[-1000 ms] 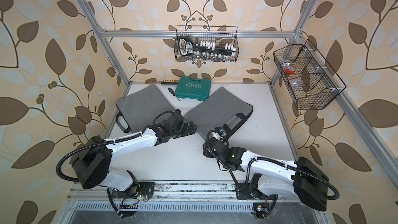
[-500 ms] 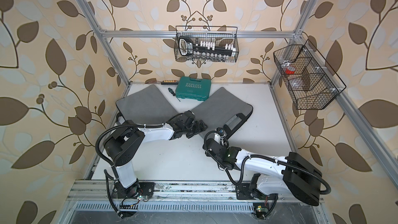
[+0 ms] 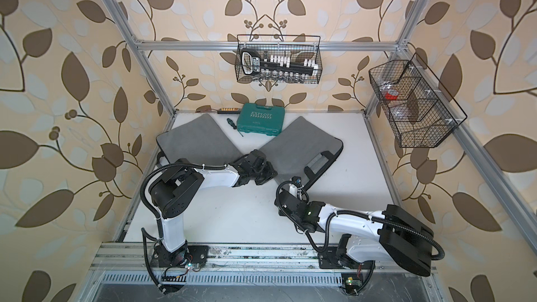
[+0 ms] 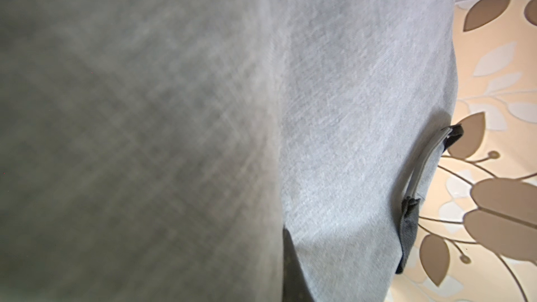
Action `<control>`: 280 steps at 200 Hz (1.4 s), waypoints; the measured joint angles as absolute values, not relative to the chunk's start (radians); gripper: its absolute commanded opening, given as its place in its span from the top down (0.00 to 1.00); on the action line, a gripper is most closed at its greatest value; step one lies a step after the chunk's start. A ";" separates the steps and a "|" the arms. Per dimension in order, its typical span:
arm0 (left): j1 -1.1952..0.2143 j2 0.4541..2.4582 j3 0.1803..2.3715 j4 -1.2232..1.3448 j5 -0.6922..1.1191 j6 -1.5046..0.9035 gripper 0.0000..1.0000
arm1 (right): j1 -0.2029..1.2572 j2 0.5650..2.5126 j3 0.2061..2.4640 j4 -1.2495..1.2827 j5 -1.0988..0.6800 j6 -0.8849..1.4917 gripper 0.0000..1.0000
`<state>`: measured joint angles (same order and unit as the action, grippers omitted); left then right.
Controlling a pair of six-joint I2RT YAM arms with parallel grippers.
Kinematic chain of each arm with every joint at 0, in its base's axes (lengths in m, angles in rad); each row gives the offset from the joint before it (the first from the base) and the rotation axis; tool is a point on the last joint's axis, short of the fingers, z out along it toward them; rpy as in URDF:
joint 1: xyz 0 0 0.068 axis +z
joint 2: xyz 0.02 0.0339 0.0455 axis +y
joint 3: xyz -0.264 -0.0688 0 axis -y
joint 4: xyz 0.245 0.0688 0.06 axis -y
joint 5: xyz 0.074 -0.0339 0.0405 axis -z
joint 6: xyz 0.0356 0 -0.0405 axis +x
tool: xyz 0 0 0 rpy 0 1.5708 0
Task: Put the mouse into the laptop bag
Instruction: Zip the zipper on the zippered laptop bag.
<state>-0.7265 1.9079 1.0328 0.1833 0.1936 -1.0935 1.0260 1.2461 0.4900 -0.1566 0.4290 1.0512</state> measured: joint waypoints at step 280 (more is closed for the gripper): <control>-0.671 1.853 1.095 -0.027 0.269 -0.997 1.00 | 0.980 1.353 0.489 -0.034 0.480 1.076 1.00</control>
